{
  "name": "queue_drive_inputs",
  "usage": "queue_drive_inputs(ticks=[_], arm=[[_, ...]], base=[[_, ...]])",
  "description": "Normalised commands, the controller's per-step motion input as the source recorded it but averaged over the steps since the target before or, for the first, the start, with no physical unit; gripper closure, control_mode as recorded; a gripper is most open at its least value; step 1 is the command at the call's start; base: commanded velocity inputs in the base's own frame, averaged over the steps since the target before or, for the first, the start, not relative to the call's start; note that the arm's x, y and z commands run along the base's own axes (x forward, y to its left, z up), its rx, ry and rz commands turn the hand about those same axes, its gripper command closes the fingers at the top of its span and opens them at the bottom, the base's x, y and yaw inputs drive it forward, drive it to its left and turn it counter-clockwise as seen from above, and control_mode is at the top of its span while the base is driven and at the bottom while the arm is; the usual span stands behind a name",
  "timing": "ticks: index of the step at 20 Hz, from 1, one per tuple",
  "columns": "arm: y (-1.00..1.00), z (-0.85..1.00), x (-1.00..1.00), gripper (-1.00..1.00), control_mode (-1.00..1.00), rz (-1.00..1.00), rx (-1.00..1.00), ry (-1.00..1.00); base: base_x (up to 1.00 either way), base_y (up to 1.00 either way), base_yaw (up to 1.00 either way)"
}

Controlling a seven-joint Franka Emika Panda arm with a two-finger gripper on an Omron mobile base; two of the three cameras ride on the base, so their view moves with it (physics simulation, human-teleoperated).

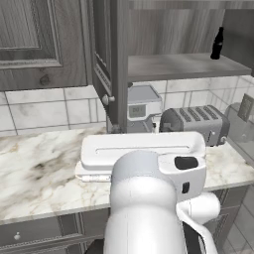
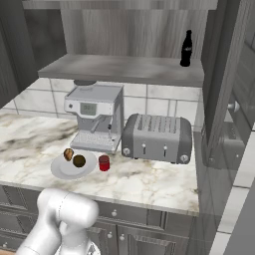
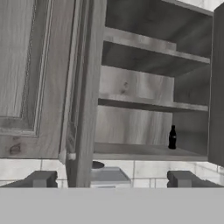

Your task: Pick the avocado and bread from the counter and place them on the plate. Then pick the jam from the cabinet and place it next to the plate. Lastly close the cabinet door.

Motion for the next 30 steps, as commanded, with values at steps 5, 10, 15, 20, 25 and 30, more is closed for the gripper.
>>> queue_drive_inputs(ticks=[5, 10, 15, 20, 25, 30], arm=[[0.23, -0.30, 0.42, -1.00, -1.00, -0.07, -0.04, -0.07], [0.06, -0.62, 0.46, -1.00, -1.00, -0.02, -0.04, -0.06], [0.16, -0.20, 0.78, -1.00, -1.00, -0.09, -0.01, -0.06], [0.37, 0.00, 0.92, -1.00, -1.00, -0.21, 0.00, -0.06], [0.33, 0.00, 0.85, -1.00, -1.00, -0.37, -0.01, -0.07], [-0.17, 0.00, 0.59, -1.00, -1.00, -0.45, 0.00, -0.03]], base=[[0.00, 0.00, 0.00], [0.00, 0.00, 0.00], [0.00, 0.00, 0.00], [0.00, 0.00, 0.00], [0.00, 0.00, 0.00], [0.00, 0.00, 0.00]])
